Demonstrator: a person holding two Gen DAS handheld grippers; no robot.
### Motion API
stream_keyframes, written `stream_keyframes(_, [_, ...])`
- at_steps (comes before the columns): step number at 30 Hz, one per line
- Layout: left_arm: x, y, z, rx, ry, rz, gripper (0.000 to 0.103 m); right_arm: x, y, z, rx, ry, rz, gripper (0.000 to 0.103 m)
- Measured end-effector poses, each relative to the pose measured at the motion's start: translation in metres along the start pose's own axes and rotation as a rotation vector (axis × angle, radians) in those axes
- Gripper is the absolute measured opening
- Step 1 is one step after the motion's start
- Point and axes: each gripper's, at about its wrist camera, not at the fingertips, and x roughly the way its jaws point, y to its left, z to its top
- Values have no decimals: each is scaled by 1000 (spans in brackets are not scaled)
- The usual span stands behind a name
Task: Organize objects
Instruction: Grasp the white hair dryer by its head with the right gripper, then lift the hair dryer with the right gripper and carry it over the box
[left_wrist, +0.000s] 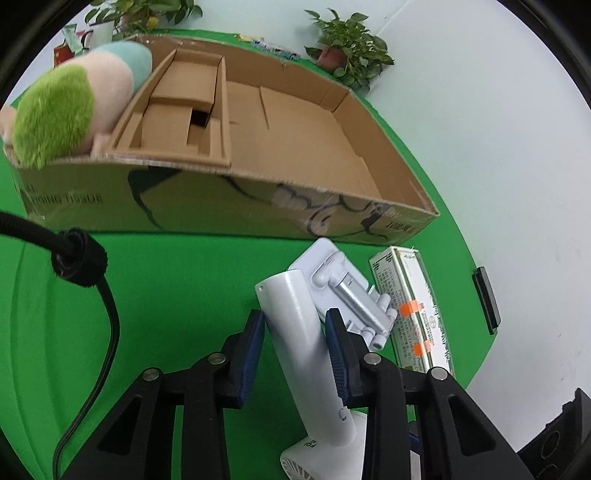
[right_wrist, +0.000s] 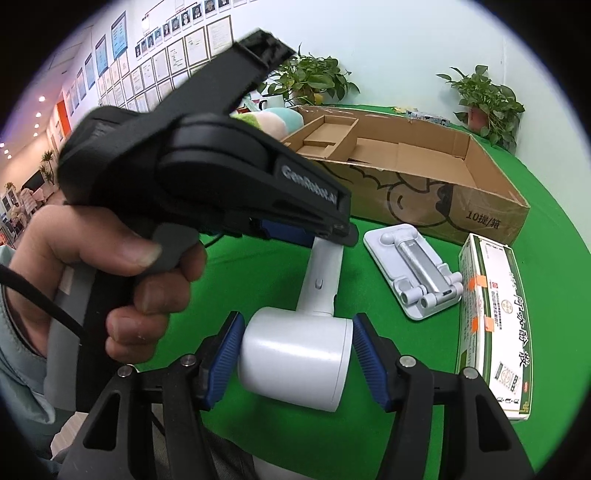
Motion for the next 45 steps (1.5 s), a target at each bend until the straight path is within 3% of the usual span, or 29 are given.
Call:
stream_keyframes(20, [-56,-45,42,132,-170,35,28,-4,-16,38,28,-92,-33,56])
stream_keyframes(31, [-78,-59,67,173,-210,44,28,-3,-23,63,41,-128,-37,56])
stream_keyframes(45, [-89,-78,133,227,-265,43,27,6,-46,106,57,-175,-49,55])
